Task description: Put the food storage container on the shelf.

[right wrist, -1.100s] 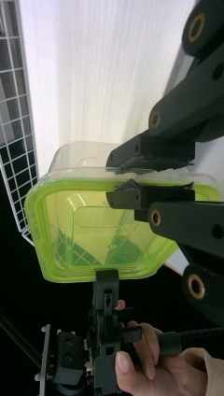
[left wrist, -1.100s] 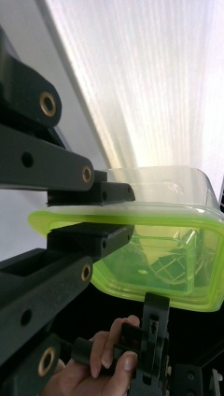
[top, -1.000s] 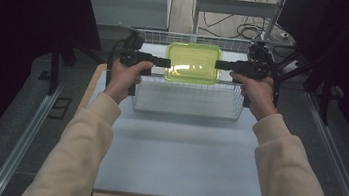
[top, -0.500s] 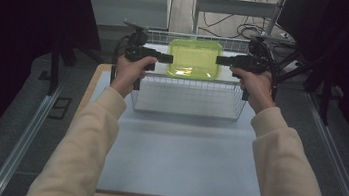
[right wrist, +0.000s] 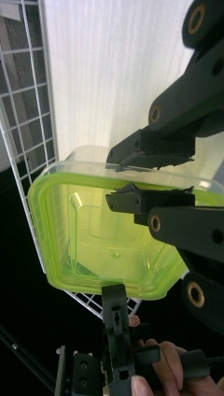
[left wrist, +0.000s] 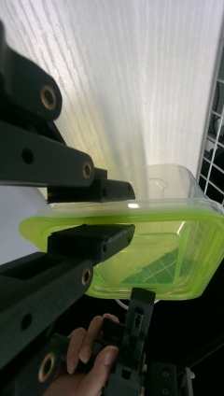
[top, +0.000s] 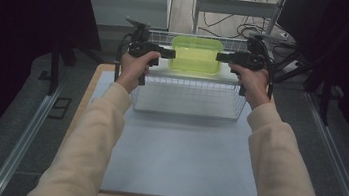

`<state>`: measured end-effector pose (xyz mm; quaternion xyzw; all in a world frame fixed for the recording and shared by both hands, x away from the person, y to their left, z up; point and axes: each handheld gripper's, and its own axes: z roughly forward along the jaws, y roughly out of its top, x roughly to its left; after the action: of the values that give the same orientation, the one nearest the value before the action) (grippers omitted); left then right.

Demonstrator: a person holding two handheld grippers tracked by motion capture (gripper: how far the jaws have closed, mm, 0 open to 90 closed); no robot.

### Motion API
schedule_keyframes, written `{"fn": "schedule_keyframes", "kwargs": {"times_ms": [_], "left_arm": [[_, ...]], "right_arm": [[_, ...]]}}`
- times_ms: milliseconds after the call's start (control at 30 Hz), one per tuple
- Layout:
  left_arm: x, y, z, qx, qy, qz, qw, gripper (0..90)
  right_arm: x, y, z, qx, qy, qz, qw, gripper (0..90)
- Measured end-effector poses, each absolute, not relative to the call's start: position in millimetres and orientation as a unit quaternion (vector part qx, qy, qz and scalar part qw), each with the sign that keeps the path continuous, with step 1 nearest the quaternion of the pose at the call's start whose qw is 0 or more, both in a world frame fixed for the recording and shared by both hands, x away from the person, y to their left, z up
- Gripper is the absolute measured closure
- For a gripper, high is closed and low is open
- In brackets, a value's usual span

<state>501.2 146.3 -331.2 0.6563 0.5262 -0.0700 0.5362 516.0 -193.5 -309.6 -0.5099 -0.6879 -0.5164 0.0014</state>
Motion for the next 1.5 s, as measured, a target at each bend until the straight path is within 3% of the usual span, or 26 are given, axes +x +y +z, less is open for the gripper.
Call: {"fn": "schedule_keyframes", "kwargs": {"times_ms": [333, 700, 1133, 1500], "left_arm": [[507.2, 143.7, -337.1, 0.649, 0.538, -0.067, 0.534, 69.1], [496.8, 150.8, -330.8, 0.641, 0.529, -0.032, 0.554, 39.9], [422.3, 164.1, -315.9, 0.664, 0.482, 0.013, 0.571, 31.9], [346.0, 162.4, -352.2, 0.699, 0.431, 0.026, 0.570, 29.6]], "right_arm": [[521.7, -189.2, -317.6, -0.517, -0.695, -0.499, -0.021, 66.7], [509.9, -191.9, -307.3, -0.505, -0.701, -0.497, -0.084, 40.8], [459.4, -217.5, -303.0, -0.433, -0.722, -0.534, -0.079, 33.0], [395.9, -237.7, -337.9, -0.368, -0.752, -0.540, -0.089, 29.3]]}}
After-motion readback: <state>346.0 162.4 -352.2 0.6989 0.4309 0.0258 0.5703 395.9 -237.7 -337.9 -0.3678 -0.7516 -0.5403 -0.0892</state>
